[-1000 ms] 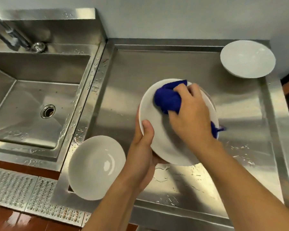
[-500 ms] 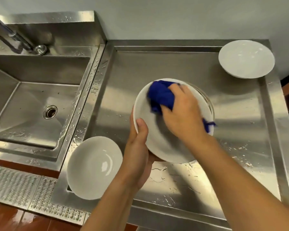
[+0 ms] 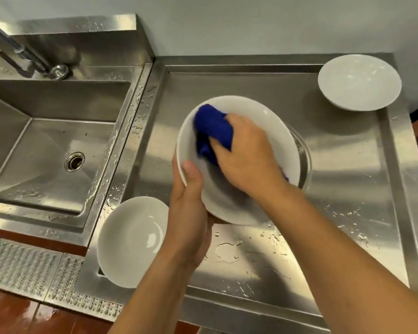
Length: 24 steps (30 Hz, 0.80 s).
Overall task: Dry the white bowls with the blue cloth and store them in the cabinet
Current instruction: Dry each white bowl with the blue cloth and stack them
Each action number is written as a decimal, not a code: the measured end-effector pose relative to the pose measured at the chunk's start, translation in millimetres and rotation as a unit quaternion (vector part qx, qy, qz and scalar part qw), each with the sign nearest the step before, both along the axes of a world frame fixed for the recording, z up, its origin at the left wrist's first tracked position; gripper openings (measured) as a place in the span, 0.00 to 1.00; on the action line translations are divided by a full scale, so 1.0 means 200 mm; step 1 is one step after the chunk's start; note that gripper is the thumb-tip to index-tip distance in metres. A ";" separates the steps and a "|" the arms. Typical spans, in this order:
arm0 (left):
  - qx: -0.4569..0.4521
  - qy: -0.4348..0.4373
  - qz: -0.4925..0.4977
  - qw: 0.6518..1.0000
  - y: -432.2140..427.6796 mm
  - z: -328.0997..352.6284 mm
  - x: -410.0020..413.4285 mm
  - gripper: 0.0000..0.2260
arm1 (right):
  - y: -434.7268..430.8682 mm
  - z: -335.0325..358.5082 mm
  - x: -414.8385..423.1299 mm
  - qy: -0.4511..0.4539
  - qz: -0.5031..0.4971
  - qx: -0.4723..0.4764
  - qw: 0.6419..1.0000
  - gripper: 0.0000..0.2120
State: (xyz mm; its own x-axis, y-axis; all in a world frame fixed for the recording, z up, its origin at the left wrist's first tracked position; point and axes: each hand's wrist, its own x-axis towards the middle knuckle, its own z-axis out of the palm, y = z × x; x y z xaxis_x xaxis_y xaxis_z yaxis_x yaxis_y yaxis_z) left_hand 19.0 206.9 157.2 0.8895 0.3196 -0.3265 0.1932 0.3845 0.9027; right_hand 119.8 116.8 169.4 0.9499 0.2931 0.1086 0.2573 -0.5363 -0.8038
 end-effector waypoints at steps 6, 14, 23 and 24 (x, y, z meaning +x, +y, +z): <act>0.068 -0.033 0.004 0.997 0.11 0.07 0.01 0.25 | -0.21 0.03 -0.13 0.065 0.215 -0.184 0.957 0.09; 0.019 -0.007 0.005 1.000 -0.05 0.06 0.00 0.21 | -0.05 0.00 0.02 -0.016 -0.058 -0.006 0.998 0.10; 0.047 -0.016 0.009 0.999 -0.05 0.09 -0.04 0.21 | -0.46 0.00 -0.08 0.003 0.113 -0.292 0.950 0.09; 0.029 0.000 0.010 1.000 -0.07 0.08 -0.06 0.21 | -0.49 -0.01 -0.03 -0.035 0.031 -0.287 0.957 0.11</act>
